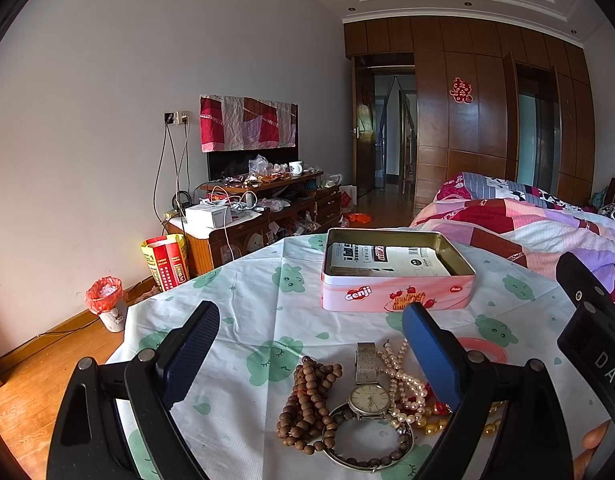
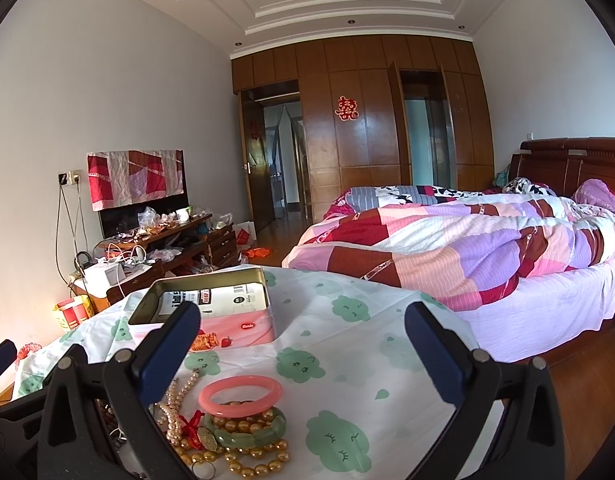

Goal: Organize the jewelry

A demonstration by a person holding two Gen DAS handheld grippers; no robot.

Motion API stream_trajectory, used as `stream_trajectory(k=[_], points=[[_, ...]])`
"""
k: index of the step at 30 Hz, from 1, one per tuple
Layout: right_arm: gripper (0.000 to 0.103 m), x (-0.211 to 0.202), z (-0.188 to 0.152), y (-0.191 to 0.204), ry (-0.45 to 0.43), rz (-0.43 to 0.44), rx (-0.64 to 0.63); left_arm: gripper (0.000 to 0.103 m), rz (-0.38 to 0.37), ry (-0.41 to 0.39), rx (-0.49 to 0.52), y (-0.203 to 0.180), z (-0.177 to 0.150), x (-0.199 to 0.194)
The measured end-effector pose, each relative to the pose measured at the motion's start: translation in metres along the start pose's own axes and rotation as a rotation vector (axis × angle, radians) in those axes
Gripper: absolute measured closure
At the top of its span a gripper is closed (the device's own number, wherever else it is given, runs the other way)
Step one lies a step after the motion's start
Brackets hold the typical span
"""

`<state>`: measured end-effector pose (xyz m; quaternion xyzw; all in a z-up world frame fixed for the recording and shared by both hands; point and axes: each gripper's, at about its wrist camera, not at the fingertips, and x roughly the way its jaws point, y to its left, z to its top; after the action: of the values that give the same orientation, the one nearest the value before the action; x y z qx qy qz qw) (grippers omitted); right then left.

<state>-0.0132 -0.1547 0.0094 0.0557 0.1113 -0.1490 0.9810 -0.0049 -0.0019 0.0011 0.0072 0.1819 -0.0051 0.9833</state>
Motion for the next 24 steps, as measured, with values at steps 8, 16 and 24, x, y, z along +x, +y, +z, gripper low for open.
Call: stream_trajectory(k=[8, 16, 24], points=[[0.0, 0.0, 0.0, 0.0, 0.0, 0.0, 0.0, 0.01, 0.0, 0.0, 0.0, 0.0, 0.0, 0.0], [0.0, 0.0, -0.002, 0.0, 0.002, -0.001, 0.002, 0.01, 0.0, 0.013, 0.0, 0.0, 0.004, -0.002], [0.0, 0.011, -0.002, -0.009, 0.075, -0.006, 0.044, 0.01, -0.011, 0.043, 0.004, 0.001, 0.003, 0.006]])
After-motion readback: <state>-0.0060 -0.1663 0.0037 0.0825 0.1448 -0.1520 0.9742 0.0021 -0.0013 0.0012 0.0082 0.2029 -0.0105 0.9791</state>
